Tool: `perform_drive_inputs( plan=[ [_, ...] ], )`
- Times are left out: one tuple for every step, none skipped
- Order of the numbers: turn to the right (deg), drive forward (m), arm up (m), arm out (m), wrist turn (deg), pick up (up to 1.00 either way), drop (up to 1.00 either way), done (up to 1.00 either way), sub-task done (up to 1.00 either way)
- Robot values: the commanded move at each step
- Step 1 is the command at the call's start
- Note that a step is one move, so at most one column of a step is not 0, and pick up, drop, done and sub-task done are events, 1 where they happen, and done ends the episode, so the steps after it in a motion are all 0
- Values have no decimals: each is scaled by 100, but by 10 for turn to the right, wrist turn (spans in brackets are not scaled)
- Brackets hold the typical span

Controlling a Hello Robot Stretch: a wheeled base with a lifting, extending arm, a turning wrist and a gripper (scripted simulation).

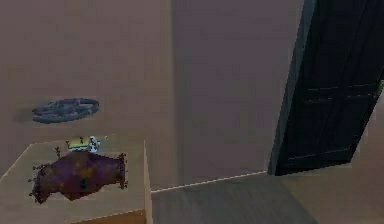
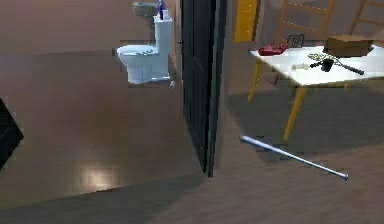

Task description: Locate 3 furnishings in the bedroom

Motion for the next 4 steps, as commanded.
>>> perform_drive_inputs(
  plan=[
    [450, 0, 0, 0, 0, 0, 0, 0, 0],
    [300, 0, 0, 0, 0, 0, 0, 0, 0],
    [0, 15, 0, 0, 0, 0, 0, 0, 0],
    [-180, 0, 0, 0, 0, 0, 0, 0, 0]
  ],
)
